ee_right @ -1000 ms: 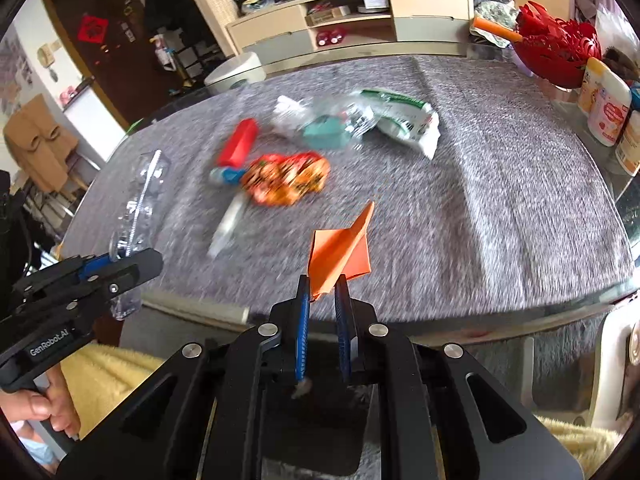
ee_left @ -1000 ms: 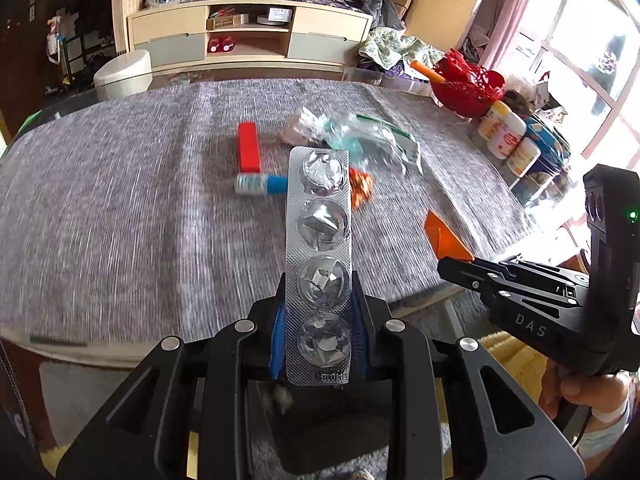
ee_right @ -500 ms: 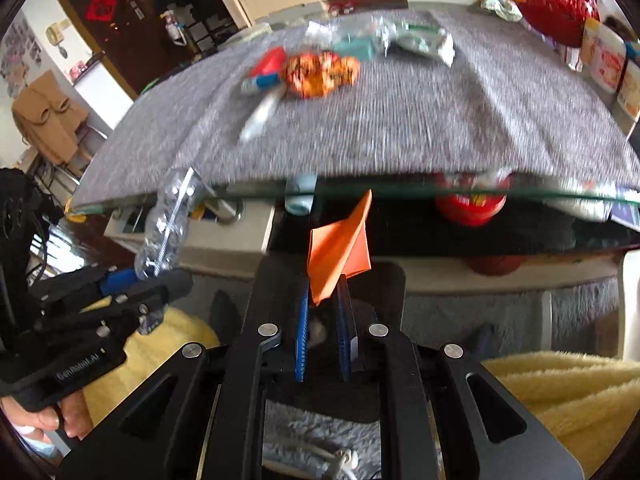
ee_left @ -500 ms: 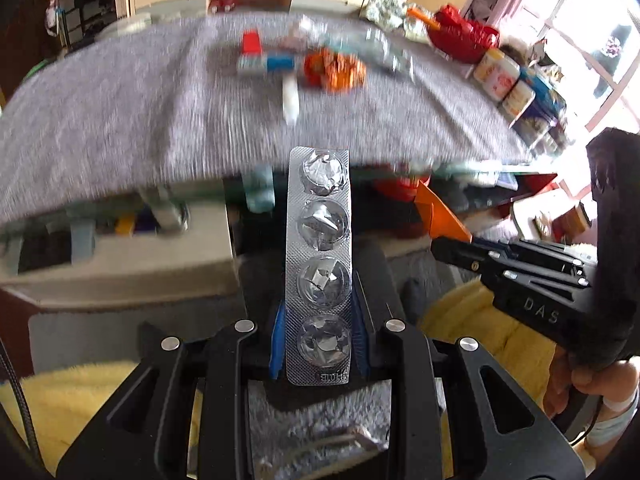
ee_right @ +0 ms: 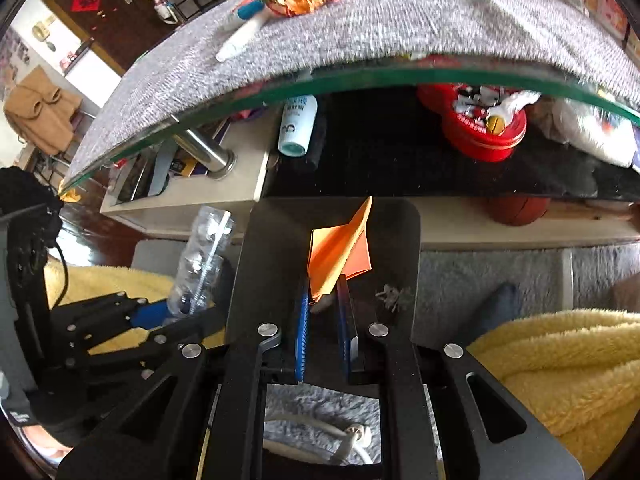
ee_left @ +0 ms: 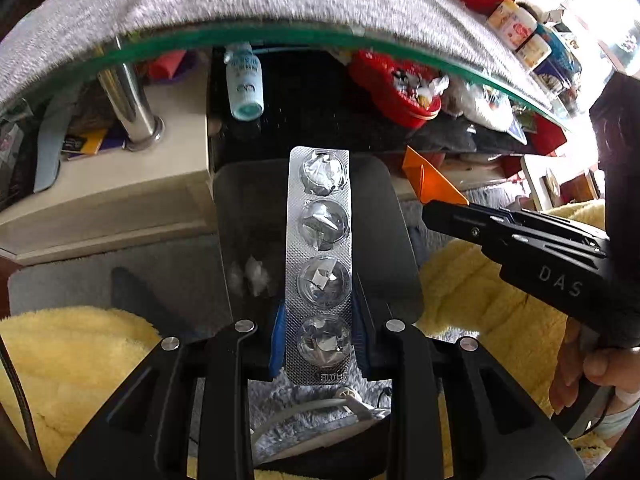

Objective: Collect trash
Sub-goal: 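Drop the blister pack and orange paper into the grey bin with both tools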

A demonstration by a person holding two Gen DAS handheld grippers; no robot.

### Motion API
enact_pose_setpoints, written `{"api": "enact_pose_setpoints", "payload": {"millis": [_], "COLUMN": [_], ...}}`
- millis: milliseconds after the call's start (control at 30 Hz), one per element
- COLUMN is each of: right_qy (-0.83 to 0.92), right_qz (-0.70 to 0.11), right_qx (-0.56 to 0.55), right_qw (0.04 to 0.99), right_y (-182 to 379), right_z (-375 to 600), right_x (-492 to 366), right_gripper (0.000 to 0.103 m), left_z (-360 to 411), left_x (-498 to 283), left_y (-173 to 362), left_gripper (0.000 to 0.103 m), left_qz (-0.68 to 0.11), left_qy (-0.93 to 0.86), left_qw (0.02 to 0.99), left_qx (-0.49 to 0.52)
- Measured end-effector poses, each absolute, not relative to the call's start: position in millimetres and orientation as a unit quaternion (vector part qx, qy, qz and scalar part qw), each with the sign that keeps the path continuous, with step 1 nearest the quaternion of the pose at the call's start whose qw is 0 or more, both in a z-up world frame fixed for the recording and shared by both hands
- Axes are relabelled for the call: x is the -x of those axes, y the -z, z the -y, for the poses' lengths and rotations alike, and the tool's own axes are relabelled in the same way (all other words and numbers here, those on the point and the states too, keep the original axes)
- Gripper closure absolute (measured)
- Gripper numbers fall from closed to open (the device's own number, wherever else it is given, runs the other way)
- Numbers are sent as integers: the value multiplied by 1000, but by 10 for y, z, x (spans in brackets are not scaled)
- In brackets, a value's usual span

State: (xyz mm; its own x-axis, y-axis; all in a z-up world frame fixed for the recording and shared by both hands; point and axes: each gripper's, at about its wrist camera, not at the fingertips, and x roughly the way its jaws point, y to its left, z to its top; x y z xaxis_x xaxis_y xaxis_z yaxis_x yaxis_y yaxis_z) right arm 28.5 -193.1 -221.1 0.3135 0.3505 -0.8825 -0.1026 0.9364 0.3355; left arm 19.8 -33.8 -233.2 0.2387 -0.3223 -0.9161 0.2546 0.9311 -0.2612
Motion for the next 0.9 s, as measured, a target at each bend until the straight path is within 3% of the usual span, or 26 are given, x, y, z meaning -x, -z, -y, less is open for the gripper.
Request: {"api": "enact_pose_setpoints", "payload": {"millis": [167, 333, 400, 533, 600, 700, 900], "right_qy": [-139, -125, -119, -111, -100, -89, -76], "right_qz": [-575, -579, -577, -572, -567, -561, -553], "right_qx": [-108, -113, -116, -121, -121, -122, -124], "right_qw": [799, 797, 799, 804, 809, 814, 820], "right_y": [2259, 2298, 2296, 2263, 2228, 2176, 2036], "right_z": [1915, 1968, 2005, 2068, 2112, 2163, 2245], "right_x": [-300, -333, -336, -362, -381, -413, -499], "right_gripper": [86, 84, 55, 45, 28, 14, 7], "left_z": [362, 339, 331, 318, 306, 260, 163], "left_x": [-220, -244, -253, -263, -274, -307, -385], "left_y": [2390, 2397, 2394, 2355, 2307, 2208, 1996], "left_gripper": [77, 63, 63, 62, 54, 42, 25], "left_qz": [-597, -599, -600, -597, -593, -582, -563], "left_qy": [184, 177, 175, 170, 165, 158, 147], "left_qw": [780, 780, 780, 783, 788, 797, 813], "left_qx": [31, 30, 29, 24, 20, 16, 18]}}
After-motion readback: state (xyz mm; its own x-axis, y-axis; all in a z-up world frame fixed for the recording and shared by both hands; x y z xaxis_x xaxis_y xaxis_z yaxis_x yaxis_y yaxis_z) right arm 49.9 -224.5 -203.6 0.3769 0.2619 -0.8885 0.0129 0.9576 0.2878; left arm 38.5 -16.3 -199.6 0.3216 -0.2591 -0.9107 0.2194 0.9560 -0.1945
